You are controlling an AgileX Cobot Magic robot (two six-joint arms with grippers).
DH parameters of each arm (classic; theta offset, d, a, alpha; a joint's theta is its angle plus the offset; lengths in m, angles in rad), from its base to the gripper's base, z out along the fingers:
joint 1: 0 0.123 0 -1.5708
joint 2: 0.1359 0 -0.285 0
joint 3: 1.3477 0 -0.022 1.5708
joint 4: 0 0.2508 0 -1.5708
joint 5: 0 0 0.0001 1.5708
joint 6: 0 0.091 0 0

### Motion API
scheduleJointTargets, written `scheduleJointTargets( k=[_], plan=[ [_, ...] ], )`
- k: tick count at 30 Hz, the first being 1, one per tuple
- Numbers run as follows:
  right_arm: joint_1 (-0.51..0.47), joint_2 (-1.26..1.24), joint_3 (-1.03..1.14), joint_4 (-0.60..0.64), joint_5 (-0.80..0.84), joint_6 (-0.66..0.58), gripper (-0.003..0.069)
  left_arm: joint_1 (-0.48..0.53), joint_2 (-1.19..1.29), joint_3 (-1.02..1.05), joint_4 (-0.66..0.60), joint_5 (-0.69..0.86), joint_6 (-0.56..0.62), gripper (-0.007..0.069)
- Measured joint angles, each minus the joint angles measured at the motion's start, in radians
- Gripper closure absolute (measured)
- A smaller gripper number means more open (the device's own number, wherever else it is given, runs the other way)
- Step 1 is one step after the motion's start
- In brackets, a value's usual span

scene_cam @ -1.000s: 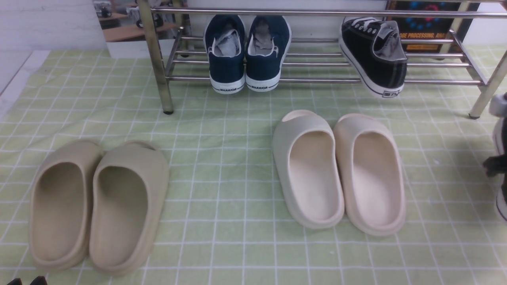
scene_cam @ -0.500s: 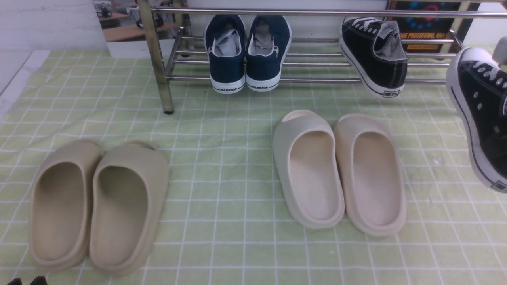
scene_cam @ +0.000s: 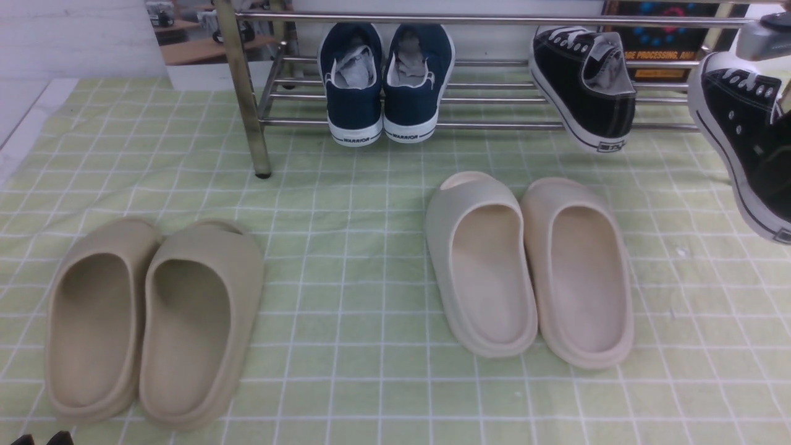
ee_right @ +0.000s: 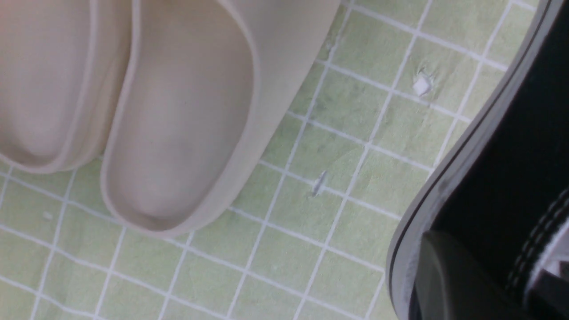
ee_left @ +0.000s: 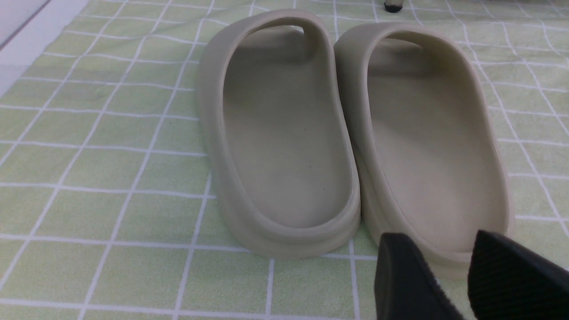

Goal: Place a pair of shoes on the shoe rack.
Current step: Use the right arm to put a shoe into the shoe rack

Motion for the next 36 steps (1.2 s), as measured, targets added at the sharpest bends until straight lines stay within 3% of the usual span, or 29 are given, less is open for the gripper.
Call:
scheduleJointTargets(
  k=[18, 25, 36],
  plan=[
    [0.006, 0.327, -0.337, -0.014, -0.019, -0.137, 0.0636, 0.0, 0.0, 0.0, 0.0, 0.0, 0.0, 0.0387],
    [0.067, 0.431, -0.471, -0.056, -0.146, -0.153, 0.0636, 0.0, 0.0, 0.0, 0.0, 0.0, 0.0, 0.0387],
    [0.087, 0.484, -0.486, -0.108, -0.26, -0.153, 0.0636, 0.0, 0.0, 0.0, 0.0, 0.0, 0.0, 0.0387]
  ],
)
